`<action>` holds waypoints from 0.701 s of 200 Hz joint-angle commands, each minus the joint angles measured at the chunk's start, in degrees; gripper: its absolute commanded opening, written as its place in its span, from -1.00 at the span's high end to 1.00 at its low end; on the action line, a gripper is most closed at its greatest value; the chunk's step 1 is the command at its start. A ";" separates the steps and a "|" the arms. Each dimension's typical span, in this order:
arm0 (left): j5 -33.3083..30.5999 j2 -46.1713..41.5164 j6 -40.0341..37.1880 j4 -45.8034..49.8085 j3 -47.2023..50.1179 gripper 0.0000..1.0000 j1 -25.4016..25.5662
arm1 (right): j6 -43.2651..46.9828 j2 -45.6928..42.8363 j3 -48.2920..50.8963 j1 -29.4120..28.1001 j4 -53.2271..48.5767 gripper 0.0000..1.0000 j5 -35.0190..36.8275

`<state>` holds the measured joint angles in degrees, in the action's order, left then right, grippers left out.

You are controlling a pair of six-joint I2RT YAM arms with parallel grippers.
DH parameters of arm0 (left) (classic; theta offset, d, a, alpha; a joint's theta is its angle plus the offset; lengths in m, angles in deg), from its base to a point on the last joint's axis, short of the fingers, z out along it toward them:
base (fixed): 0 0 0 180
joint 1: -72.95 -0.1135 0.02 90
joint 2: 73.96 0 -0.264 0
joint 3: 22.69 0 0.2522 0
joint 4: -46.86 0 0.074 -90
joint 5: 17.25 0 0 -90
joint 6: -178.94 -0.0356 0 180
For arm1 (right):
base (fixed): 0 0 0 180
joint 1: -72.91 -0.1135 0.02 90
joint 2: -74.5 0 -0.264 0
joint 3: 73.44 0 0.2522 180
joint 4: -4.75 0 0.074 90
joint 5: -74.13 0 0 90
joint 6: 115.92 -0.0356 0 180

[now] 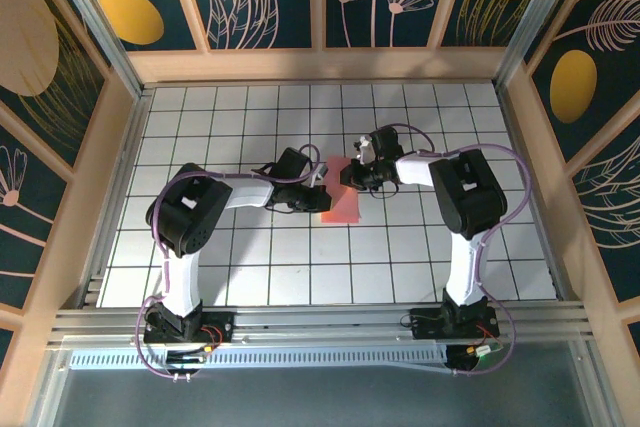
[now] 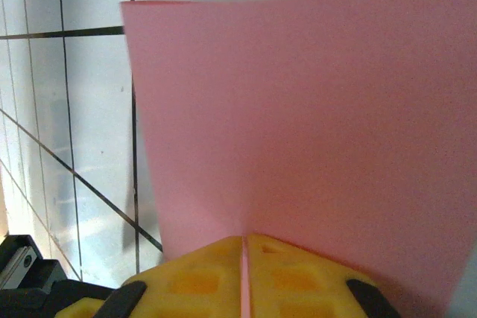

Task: Fold a paper plane with a square sheet of paper (fold left side to right side)
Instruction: Move the square sheet of paper to the center of the table, then hold the square sheet of paper at the center of the table.

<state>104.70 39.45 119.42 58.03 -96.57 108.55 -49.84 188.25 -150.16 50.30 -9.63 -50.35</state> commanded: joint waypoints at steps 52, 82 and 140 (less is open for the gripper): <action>-2.85 -1.92 4.64 2.61 4.07 1.00 1.99 | 0.81 -18.51 9.26 0.28 -5.01 0.88 2.99; -3.23 -3.17 6.60 1.63 5.59 1.00 2.50 | -3.51 -22.86 17.43 -1.90 -1.17 1.00 -0.11; -3.52 -3.45 8.54 0.46 5.97 1.00 3.25 | -7.71 -17.79 19.68 -7.15 4.14 1.00 -1.06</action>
<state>102.03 36.21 126.19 56.26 -92.31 110.93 -55.13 168.60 -130.62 44.01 -9.39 -50.57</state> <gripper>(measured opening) 0.043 0.047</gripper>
